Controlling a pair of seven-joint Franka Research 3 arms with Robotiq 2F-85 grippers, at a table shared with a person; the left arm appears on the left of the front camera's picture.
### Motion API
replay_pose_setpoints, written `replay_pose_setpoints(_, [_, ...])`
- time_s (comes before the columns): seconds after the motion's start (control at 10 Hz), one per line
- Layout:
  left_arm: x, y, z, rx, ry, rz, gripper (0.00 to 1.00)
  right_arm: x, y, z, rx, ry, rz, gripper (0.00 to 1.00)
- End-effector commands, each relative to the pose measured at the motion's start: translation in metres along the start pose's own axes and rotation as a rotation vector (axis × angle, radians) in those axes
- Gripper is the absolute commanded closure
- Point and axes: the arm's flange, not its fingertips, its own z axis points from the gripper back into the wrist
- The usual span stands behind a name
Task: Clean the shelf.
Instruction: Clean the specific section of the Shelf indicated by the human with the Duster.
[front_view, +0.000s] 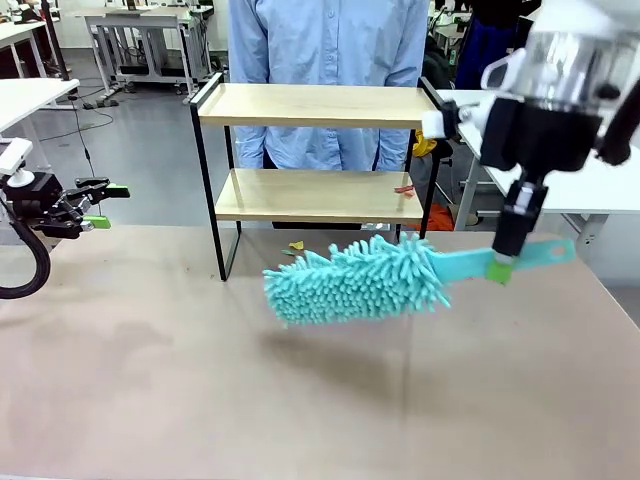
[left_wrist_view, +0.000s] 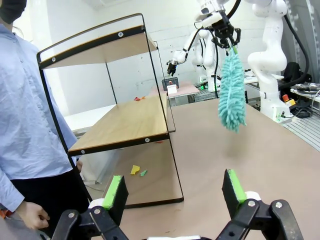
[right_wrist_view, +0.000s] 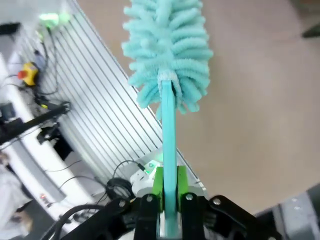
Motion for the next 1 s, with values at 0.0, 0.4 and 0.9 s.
replay_pose_setpoints(0.0, [0.004,0.000,-0.001,-0.003,-0.001,-0.004,0.00,-0.021,-0.018,-0.021,-0.006,-0.030,0.009,0.87])
replay_pose_setpoints(0.4, [0.004,0.000,-0.001,-0.003,-0.001,-0.004,0.00,-0.050,-0.053,-0.059,0.036,-0.087,-0.002,0.87])
replay_pose_setpoints(0.9, [0.004,0.000,-0.001,-0.003,-0.001,-0.004,0.00,-0.052,-0.058,-0.067,0.054,-0.069,-0.034,0.87])
